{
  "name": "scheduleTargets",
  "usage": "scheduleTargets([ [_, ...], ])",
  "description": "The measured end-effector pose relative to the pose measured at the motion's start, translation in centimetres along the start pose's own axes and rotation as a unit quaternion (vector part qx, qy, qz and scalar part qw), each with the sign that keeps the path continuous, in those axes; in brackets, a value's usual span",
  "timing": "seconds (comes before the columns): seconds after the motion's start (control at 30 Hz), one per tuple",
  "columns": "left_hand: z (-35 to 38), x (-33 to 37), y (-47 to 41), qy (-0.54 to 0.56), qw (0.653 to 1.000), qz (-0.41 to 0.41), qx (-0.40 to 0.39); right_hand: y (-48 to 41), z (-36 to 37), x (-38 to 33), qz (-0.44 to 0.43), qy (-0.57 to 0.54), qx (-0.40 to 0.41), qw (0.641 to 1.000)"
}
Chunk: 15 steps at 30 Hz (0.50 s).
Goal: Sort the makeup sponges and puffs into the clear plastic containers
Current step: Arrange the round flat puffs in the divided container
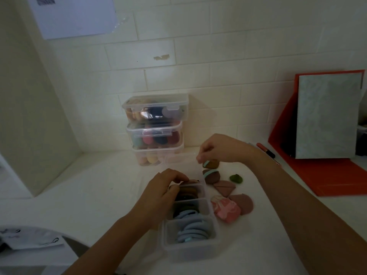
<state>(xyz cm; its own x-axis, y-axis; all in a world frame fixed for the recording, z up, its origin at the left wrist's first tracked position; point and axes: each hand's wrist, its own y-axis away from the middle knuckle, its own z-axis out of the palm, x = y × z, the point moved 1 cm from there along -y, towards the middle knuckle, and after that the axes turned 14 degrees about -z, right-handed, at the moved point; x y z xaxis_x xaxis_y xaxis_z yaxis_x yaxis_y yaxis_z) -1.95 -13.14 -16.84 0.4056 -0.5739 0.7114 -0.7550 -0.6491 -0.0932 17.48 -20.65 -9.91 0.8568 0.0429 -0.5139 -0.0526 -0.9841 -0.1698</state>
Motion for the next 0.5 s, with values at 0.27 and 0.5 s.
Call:
scheduleTargets([
  [0.27, 0.0, 0.0, 0.1, 0.026, 0.999, 0.015, -0.012, 0.5, 1.3, 3.7, 0.118, 0.081, -0.134, 0.980],
  [0.5, 0.2, 0.0, -0.1, 0.017, 0.999, 0.028, -0.013, 0.3, 2.3, 4.4, 0.158, 0.069, -0.081, 0.982],
])
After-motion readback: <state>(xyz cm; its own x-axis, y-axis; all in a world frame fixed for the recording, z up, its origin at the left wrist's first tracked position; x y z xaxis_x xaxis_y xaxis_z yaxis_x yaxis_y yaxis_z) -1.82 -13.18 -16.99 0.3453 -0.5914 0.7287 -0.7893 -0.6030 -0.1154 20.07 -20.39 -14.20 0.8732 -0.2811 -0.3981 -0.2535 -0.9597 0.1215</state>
